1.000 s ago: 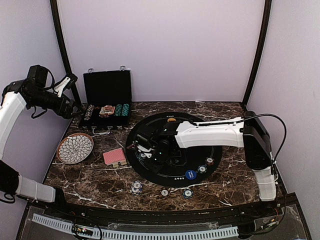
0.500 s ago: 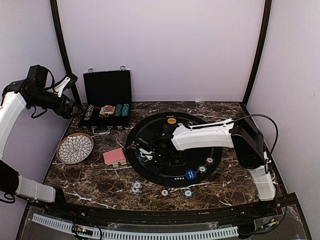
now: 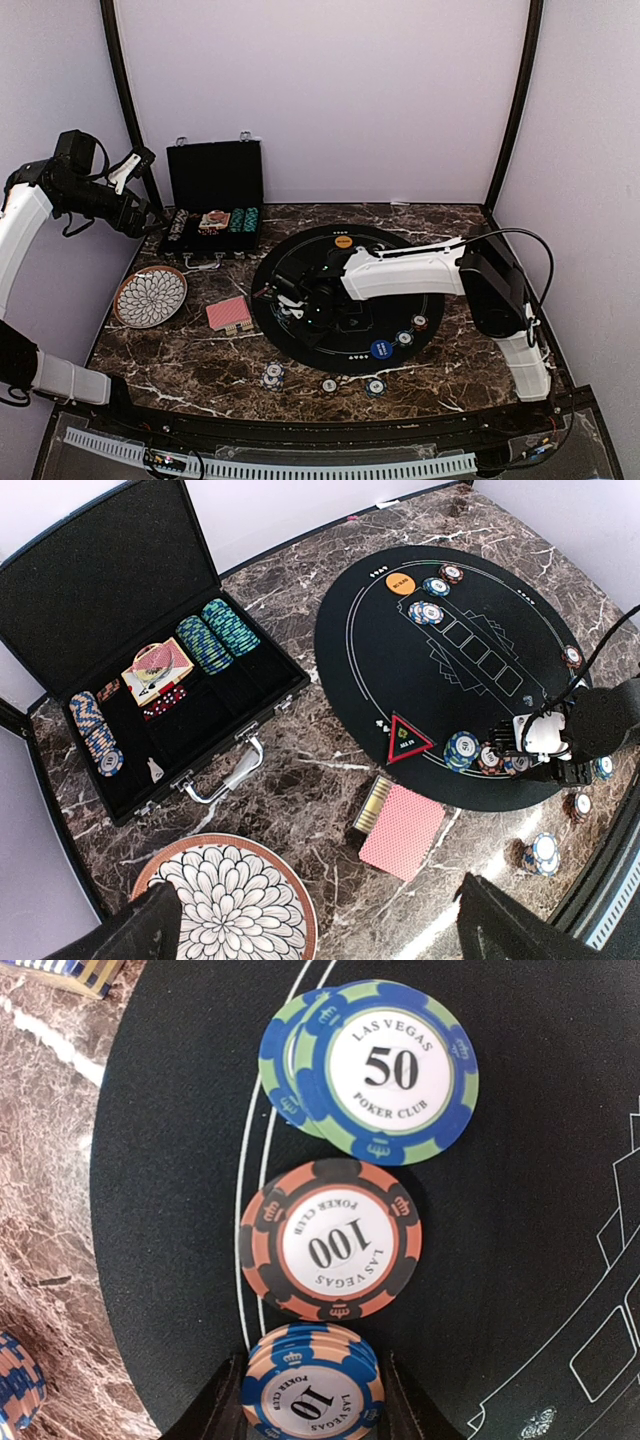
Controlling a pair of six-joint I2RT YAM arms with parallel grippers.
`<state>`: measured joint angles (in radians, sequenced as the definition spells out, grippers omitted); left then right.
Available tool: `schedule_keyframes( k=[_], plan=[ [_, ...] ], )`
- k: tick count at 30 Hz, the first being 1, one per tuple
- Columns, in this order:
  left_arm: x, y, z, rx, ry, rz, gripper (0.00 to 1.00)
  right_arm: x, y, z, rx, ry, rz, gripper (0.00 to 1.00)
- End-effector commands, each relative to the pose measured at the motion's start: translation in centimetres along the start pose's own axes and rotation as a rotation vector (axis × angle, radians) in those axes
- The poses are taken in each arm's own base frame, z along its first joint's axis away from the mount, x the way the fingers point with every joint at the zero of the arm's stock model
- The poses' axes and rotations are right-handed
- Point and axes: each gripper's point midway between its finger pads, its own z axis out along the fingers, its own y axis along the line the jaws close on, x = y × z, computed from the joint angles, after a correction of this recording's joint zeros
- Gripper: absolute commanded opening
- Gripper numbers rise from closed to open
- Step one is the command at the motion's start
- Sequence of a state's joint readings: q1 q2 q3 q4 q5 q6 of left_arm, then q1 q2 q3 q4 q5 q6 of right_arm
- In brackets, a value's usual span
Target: Distribute texas hold em gaming equipment
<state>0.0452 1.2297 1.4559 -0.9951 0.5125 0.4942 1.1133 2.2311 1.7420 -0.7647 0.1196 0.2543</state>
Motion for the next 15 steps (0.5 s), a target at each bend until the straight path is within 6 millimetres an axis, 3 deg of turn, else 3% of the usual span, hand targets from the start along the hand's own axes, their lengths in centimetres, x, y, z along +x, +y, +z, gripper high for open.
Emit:
schedule_keyframes(
  k=[1, 6, 15],
  plan=[
    [-0.3, -0.5, -0.3, 0.014, -0.013, 0.015, 0.99, -1.3, -1.2, -0.2, 0.043, -0.036, 0.023, 0.41],
    [-0.2, -0.6, -0.2, 0.015, -0.011, 0.013, 0.99, -2.8, -1.3, -2.2, 0.045, -0.077, 0.025, 0.55],
    [-0.1, -0.5, -0.5, 0.005, -0.011, 0.017, 0.99, -4.5, -1.2, -6.2, 0.04, -0.144, 0.023, 0.64]
  ],
)
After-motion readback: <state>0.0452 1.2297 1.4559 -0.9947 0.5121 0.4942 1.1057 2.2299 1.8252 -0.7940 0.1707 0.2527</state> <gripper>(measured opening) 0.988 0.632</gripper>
